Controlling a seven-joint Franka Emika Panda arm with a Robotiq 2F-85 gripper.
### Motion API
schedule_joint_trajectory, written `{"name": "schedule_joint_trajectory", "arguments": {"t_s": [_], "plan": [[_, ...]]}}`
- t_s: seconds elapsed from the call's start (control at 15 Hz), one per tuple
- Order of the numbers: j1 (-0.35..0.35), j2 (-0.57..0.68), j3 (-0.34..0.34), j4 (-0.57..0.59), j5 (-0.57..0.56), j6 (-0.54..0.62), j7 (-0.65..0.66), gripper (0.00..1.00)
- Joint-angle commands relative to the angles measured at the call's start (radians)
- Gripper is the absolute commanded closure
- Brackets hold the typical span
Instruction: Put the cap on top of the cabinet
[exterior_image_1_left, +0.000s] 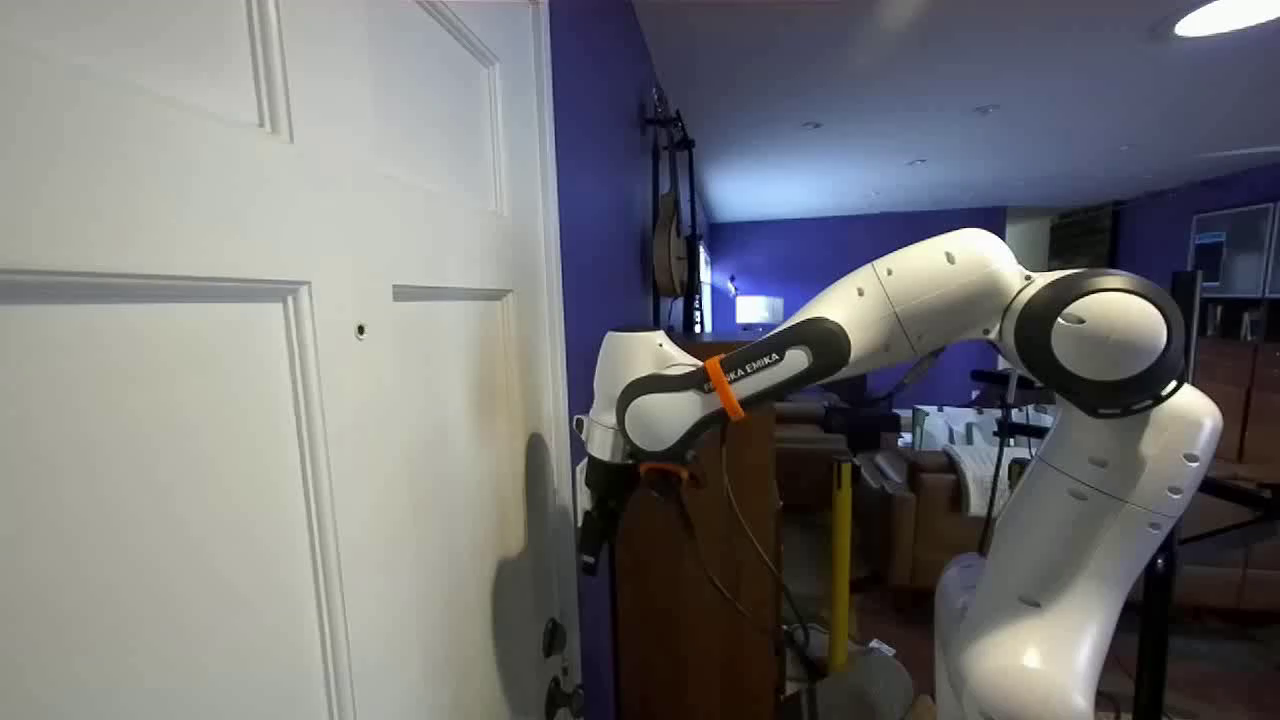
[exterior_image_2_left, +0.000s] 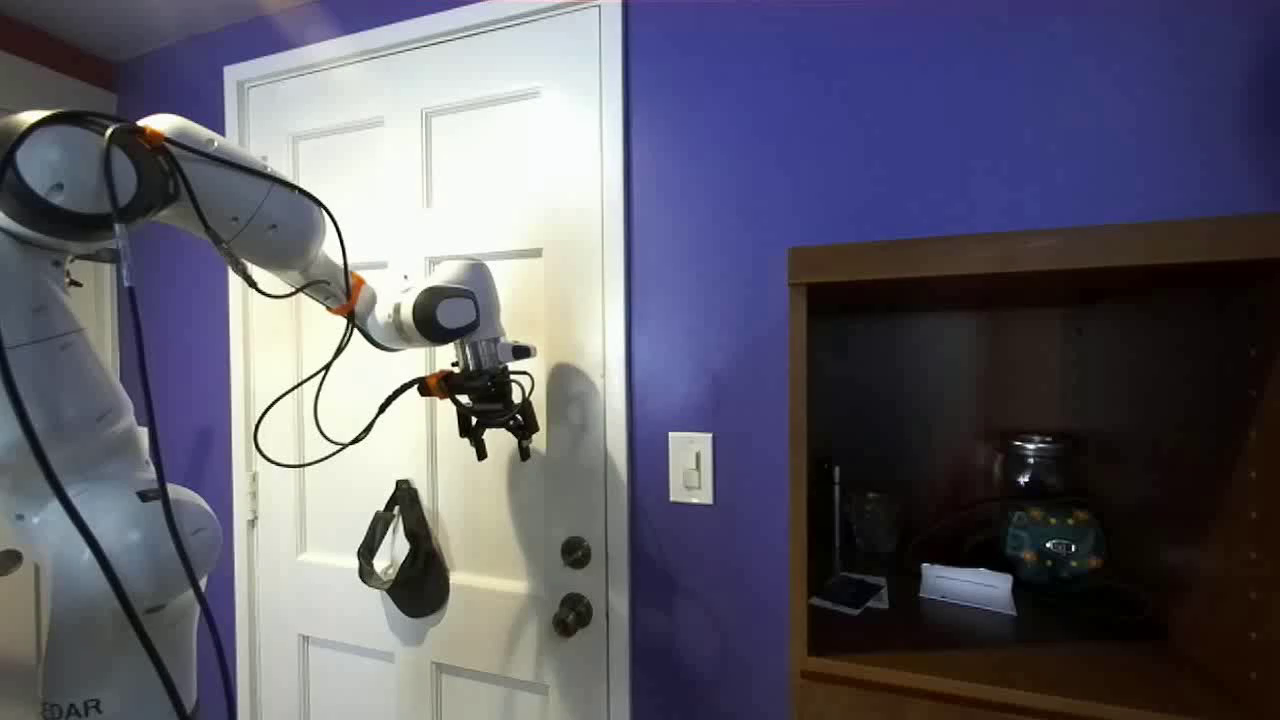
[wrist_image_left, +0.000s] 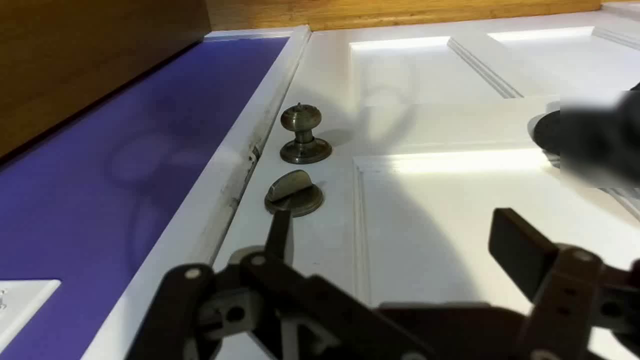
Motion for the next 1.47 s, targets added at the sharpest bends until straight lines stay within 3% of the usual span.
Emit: {"name": "schedule_joint_trajectory", "arguments": {"t_s": [0.0, 0.6, 1.0, 1.33, 1.4], "plan": [[0.004, 0.000, -0.003, 0.002, -0.002, -0.003, 0.001, 0.00], [0.004, 0.000, -0.003, 0.002, -0.002, -0.003, 0.001, 0.00], [0.006, -0.071, 0.081, -0.094, -0.014, 0.033, 0.226, 0.00], [0.072, -0.144, 0.094, -0.217, 0.045, 0.062, 0.198, 0.00], [0.055, -0.082, 0.091, -0.145, 0.020, 0.023, 0.201, 0.00]]}}
